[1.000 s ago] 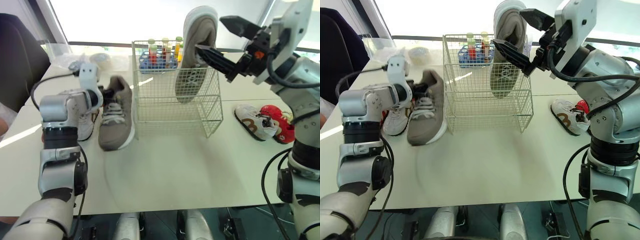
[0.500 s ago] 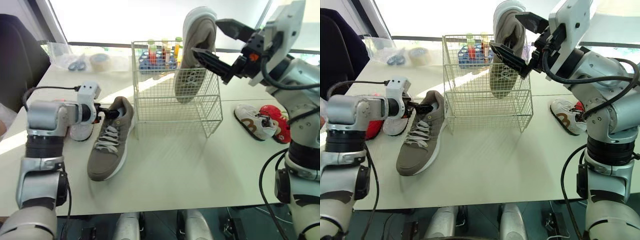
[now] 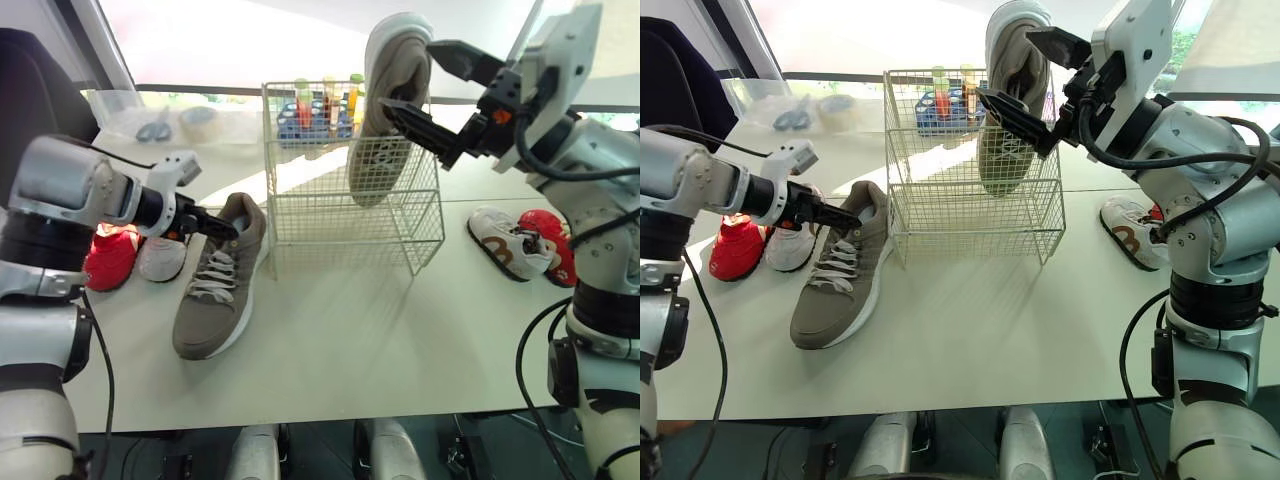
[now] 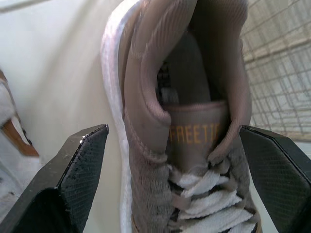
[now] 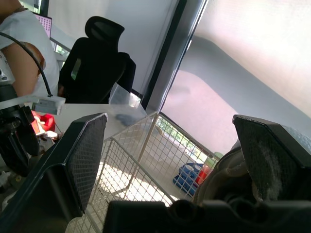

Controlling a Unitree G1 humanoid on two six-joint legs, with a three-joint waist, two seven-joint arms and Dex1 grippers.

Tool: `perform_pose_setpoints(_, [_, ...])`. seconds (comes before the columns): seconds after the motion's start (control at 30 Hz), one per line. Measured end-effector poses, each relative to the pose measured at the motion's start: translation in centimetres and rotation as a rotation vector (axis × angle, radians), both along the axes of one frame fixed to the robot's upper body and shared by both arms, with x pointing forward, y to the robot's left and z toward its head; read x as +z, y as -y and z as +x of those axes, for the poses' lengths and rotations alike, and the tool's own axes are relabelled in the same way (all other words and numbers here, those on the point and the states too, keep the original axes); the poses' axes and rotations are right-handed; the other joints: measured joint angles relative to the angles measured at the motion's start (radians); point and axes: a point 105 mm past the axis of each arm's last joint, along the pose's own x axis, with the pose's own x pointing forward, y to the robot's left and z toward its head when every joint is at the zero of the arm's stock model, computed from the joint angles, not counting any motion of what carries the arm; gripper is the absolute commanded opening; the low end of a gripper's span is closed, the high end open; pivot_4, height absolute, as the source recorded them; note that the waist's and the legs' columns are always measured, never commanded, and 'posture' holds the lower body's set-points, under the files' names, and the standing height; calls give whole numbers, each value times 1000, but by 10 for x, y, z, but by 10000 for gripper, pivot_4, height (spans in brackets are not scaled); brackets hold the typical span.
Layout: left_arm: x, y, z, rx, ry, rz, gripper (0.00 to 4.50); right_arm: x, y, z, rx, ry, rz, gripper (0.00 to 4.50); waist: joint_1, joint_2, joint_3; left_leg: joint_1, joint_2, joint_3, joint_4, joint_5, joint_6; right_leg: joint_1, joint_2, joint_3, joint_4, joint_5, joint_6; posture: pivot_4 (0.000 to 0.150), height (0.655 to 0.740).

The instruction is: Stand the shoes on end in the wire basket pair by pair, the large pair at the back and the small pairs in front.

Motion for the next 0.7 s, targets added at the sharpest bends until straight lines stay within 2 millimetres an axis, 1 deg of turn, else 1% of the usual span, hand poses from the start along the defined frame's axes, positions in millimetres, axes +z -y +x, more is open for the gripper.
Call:
perform_pose_setpoints(0.13, [-5, -2, 3, 0, -12, -1, 44101, 0, 0, 0, -1, 0, 1, 45000, 0, 0, 0, 0, 0, 0, 0, 0, 0, 0, 0, 0, 0, 0, 0, 1500, 7400])
perform_pose_setpoints(0.37, [-17, 3, 18, -2, 22, -6, 44101, 0, 0, 0, -5, -4, 2, 45000, 8, 0, 0, 1, 0, 0, 2, 0, 0, 1, 0, 0, 1, -1, -1, 1500, 7400])
perform_pose_setpoints(0.47, [-19, 5, 20, -6, 28, -21, 36272, -1, 1, 1, -8, -8, 1, 45000, 16, 0, 0, 2, 0, 0, 2, 0, 0, 2, 0, 0, 1, -1, -2, 1500, 7400])
perform_pose_setpoints(0.53, [-20, 8, 21, -13, 25, -32, 27947, -1, 1, 0, -7, -7, 0, 45000, 20, 0, 0, 2, 0, 0, 2, 0, 0, 2, 0, 0, 1, -1, -2, 1500, 7400])
perform_pose_setpoints(0.57, [-20, 8, 21, -11, 23, -34, 22780, -1, 0, 0, -6, -6, -1, 45000, 20, 0, 0, 2, 0, 0, 2, 0, 0, 2, 0, 0, 1, -1, -2, 1500, 7400])
perform_pose_setpoints(0.7, [-23, -2, 19, 40, 2, -34, 5709, 0, 1, -1, -9, 0, -5, 45000, 18, 1, 0, 2, 0, 0, 2, 0, 0, 2, 0, 0, 1, -1, -2, 1500, 7400])
